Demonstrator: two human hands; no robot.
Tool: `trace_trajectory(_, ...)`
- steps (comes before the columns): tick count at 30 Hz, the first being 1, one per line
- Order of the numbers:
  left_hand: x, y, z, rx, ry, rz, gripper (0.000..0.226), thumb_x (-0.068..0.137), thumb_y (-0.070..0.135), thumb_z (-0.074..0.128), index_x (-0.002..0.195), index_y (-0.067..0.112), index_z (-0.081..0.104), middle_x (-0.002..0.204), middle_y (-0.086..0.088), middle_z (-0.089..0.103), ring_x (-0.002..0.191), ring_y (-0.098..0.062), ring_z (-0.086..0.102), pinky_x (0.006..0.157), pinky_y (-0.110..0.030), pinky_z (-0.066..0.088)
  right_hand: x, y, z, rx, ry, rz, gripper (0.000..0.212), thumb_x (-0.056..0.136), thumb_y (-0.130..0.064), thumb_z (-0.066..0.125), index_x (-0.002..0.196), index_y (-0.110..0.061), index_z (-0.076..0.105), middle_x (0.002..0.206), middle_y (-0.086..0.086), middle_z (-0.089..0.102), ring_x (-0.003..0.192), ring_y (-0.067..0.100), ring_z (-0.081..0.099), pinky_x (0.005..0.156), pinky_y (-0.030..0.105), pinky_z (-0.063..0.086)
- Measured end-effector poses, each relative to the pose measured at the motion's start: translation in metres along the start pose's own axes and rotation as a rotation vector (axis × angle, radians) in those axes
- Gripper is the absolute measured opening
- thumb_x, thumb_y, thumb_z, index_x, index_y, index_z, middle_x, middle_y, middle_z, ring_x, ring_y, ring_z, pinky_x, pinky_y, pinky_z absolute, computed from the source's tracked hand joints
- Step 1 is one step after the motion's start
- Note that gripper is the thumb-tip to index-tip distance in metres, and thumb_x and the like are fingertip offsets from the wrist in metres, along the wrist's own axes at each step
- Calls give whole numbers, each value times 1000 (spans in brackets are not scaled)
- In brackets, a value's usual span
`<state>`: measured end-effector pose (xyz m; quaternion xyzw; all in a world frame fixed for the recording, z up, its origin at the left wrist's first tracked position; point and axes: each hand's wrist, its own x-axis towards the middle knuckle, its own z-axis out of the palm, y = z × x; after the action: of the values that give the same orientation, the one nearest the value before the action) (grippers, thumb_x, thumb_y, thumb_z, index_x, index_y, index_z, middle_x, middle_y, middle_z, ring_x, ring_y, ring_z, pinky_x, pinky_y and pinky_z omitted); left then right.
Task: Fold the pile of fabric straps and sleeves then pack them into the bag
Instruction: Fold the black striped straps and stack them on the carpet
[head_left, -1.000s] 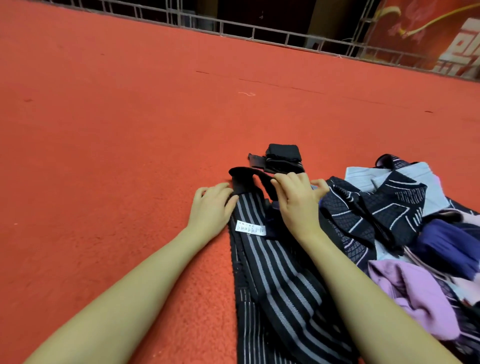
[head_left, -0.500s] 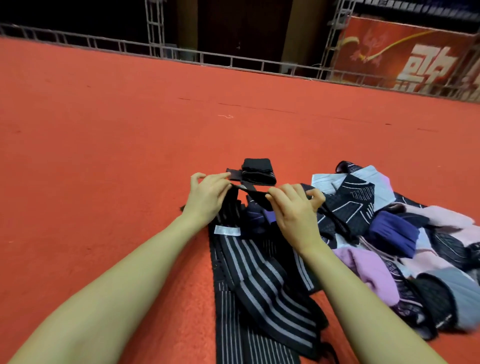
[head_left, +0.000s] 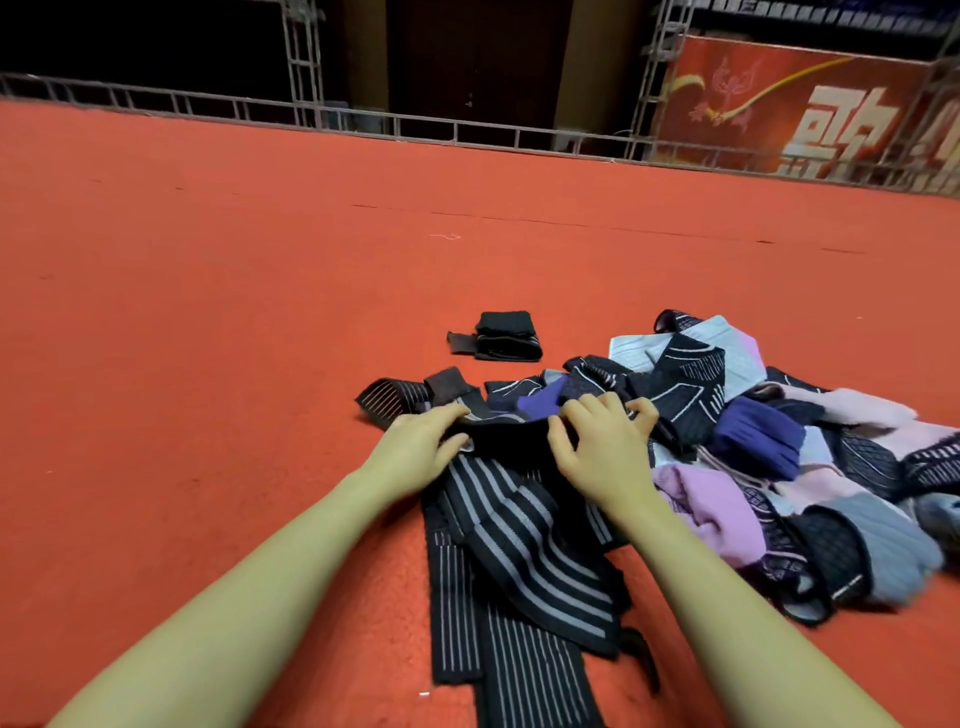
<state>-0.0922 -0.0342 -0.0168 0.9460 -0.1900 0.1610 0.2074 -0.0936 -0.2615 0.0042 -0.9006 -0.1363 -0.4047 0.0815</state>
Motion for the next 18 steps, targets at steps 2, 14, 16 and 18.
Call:
trace_trajectory(2, -2, 0, 4, 57, -79, -45, 38, 101, 28, 42, 138, 24, 45, 138, 6, 52, 130, -16, 44, 106, -34, 22, 4, -13, -3, 12, -73, 6, 31, 81, -39, 41, 62, -18, 55, 61, -6, 54, 69, 23, 55, 81, 36, 22)
trace_trajectory(14, 16, -35, -7, 255, -119, -223, 46, 103, 34, 31, 148, 25, 30, 156, 7, 24, 145, -14, 14, 111, -37, 10, 64, -68, 37, -78, -502, -221, 47, 94, -53, 40, 125, -18, 49, 124, -2, 52, 119, 21, 44, 100, 43, 7)
trace_trajectory(16, 16, -41, -2, 285, -134, -202, 46, 103, 35, 29, 149, 27, 28, 157, 8, 22, 145, -13, 13, 111, -38, 10, 70, -70, 53, -76, -515, -231, 54, 93, -57, 39, 131, -20, 46, 131, -3, 51, 123, 19, 42, 100, 43, 6)
trace_trajectory(18, 14, -48, 2, 270, -108, -185, 45, 103, 34, 30, 148, 28, 29, 157, 9, 21, 145, -12, 12, 112, -37, 9, 72, -72, 69, -37, -580, -228, 68, 90, -64, 40, 141, -20, 38, 144, -4, 42, 131, 17, 36, 103, 44, 3)
